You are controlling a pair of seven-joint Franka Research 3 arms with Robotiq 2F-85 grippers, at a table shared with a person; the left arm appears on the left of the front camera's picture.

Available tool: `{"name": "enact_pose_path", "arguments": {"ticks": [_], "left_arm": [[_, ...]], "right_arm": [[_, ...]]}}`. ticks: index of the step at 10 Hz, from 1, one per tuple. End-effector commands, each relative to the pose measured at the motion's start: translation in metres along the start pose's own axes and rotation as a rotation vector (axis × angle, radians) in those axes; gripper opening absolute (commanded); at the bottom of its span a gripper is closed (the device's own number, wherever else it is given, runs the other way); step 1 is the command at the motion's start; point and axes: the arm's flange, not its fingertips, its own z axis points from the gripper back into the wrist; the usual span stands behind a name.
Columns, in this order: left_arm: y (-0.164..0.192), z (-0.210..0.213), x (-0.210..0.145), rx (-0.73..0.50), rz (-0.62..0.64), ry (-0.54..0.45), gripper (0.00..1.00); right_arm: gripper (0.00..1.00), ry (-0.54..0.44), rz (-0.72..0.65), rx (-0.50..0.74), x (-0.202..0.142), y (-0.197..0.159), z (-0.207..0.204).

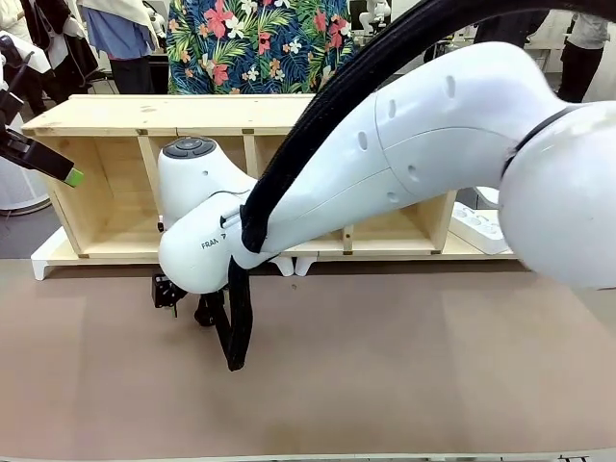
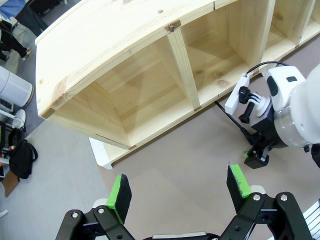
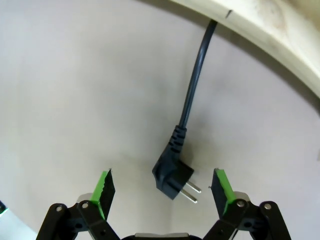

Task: Perform cable management.
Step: When the cord part of the Power Cable appears at the lower middle area of the table and stops, grasp the cord part of the Power Cable.

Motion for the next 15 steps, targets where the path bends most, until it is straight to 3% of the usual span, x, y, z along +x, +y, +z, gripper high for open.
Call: {"name": "enact_pose_path", "arguments": {"ticks": [1,5,8,11,12,15], "left_arm": [[0.0,0.001,0.0,0.002,0.002,-0.006,1.0],[0.0,0.001,0.0,0.002,0.002,-0.006,1.0],[0.0,0.001,0.0,0.002,0.002,-0.006,1.0],[0.0,0.001,0.0,0.002,0.002,-0.006,1.0],[0.0,0.001,0.0,0.002,0.002,-0.006,1.0],[0.0,0.001,0.0,0.002,0.002,-0.006,1.0]], "right_arm": [[1.0,0.028,0.06,-0.015,0.014,0.004,-0.003],[1.0,0.051,0.07,-0.024,0.023,0.005,-0.022],[1.0,0.025,-0.087,-0.09,0.025,0.001,-0.03],[0.98,-0.001,-0.097,-0.058,0.024,0.0,-0.032],[0.93,0.001,-0.098,-0.062,0.024,-0.001,-0.032],[0.62,0.007,-0.093,-0.074,0.023,-0.001,-0.033]]}}
